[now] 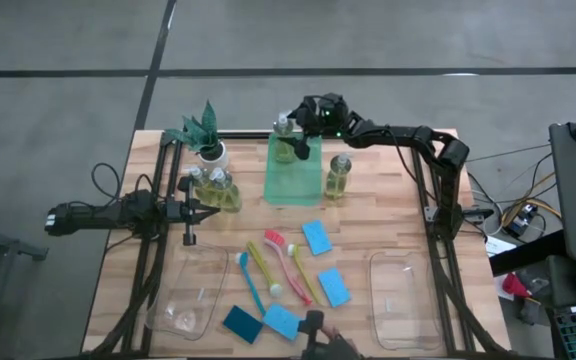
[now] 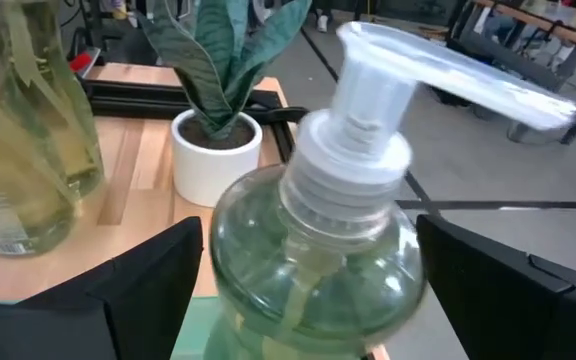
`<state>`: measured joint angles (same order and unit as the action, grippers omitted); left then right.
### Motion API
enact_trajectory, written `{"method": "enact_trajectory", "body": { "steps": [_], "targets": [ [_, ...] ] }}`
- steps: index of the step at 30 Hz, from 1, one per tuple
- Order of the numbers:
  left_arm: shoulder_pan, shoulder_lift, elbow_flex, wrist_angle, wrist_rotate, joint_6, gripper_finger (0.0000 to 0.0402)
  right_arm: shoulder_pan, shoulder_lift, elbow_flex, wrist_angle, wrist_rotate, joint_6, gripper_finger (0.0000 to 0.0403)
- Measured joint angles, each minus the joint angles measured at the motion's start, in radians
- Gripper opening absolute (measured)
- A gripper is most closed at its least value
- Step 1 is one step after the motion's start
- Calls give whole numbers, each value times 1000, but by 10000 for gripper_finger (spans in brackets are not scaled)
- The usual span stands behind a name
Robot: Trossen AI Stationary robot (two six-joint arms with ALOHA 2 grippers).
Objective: Pick & Place Kitchen Sink Supplies
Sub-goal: Put the top right dishwashing liquid into the green bin
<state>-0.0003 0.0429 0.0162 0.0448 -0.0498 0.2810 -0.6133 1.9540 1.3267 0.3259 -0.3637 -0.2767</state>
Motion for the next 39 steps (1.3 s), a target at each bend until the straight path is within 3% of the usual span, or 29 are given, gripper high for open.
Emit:
{"method": "enact_trajectory", "body": {
  "steps": [22,39],
  "targets": [
    [0,0,0,0,3,0,0,-9,-186,6,-109,53,-38,361],
    [0,0,0,0,-1,0,0,16,-484,-22,-546,23,31,359]
  ]
}}
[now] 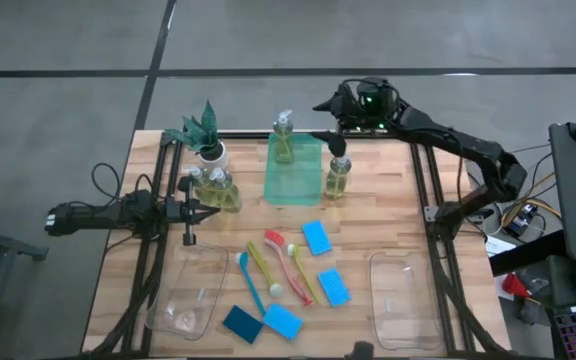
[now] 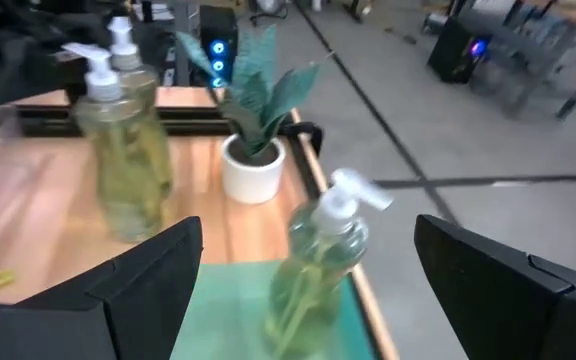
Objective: Pick & Place Kitchen Sink Supplies
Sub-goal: Put the top right dishwashing liquid into the green bin
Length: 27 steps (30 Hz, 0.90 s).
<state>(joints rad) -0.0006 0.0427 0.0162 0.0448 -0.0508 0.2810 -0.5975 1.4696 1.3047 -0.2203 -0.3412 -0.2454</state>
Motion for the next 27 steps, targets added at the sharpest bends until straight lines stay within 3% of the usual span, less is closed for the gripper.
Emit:
{"method": "enact_trajectory", "body": {
  "steps": [16,27],
  "targets": [
    [0,0,0,0,0,0,0,113,-182,-4,-265,-2,123,359],
    [0,0,0,0,1,0,0,209,-182,-25,-437,1,167,359]
  ]
}}
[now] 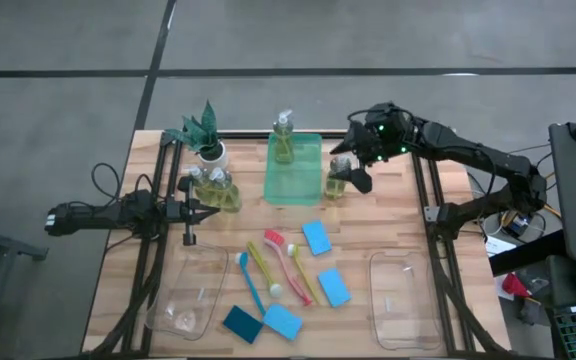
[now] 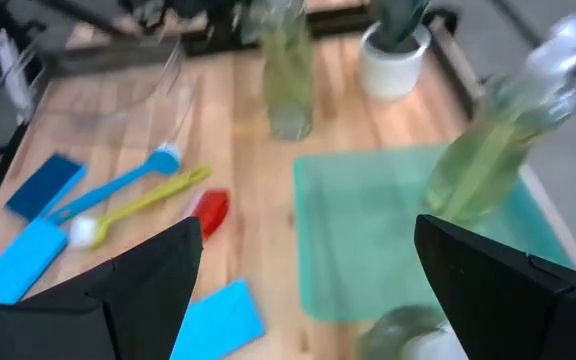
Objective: Pick & Place Kitchen Sink Supplies
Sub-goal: Put the top right dishwashing liquid into the green bin
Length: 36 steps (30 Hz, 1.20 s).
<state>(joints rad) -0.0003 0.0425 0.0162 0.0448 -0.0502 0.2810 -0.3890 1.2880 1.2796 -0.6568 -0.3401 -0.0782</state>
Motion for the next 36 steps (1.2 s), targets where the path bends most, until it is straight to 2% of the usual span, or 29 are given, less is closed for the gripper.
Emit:
{"method": "enact_trajectory", "body": {
  "steps": [11,23,36],
  "targets": [
    [0,0,0,0,0,0,0,120,2,-106,15,2,86,359],
    [0,0,0,0,3,0,0,268,-4,-257,10,-1,271,359],
    [0,0,0,0,3,0,0,293,-7,-427,10,56,408,359]
  ]
}}
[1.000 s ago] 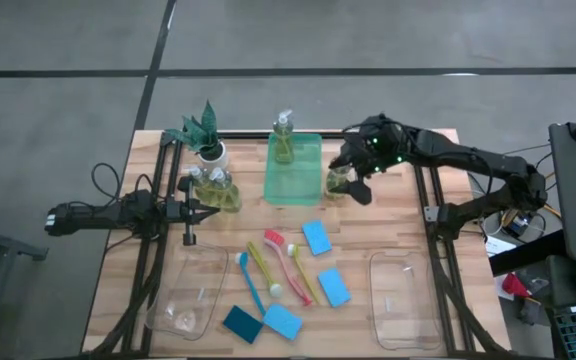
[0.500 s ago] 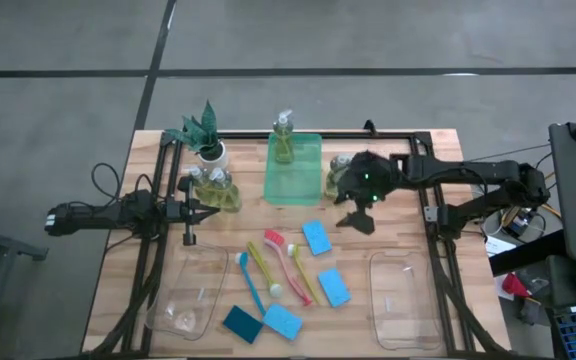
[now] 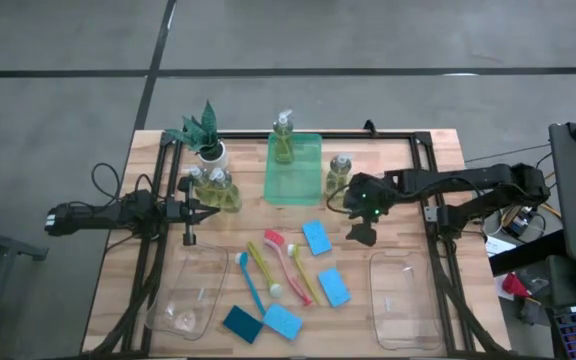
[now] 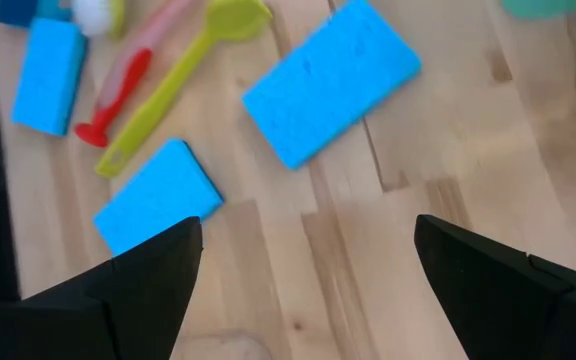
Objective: Pick & Place Kitchen Sink Supplies
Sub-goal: Put the top right dishwashing liquid into the green bin
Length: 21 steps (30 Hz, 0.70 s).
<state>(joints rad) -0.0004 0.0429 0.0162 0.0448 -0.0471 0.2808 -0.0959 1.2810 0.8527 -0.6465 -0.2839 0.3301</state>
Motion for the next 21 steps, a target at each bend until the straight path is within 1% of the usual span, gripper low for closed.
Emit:
{"method": "enact_trajectory", "body": {
  "steps": [3,8,11,15,17,19,21],
  "targets": [
    [0,0,0,0,0,0,0,0,-20,-21,14,5,-11,359],
    [0,0,0,0,-1,0,0,5,-114,-34,9,81,-10,359],
    [0,0,0,0,-4,0,0,14,-212,-43,10,186,-8,359],
    [0,0,0,0,-3,0,0,33,-327,-90,36,426,-15,359],
    [0,0,0,0,-4,0,0,38,-375,-129,88,522,-10,359],
    [0,0,0,0,-3,0,0,37,-412,-177,162,576,7,359],
    [0,0,0,0,-3,0,0,26,-434,-218,224,583,9,359]
  ]
}}
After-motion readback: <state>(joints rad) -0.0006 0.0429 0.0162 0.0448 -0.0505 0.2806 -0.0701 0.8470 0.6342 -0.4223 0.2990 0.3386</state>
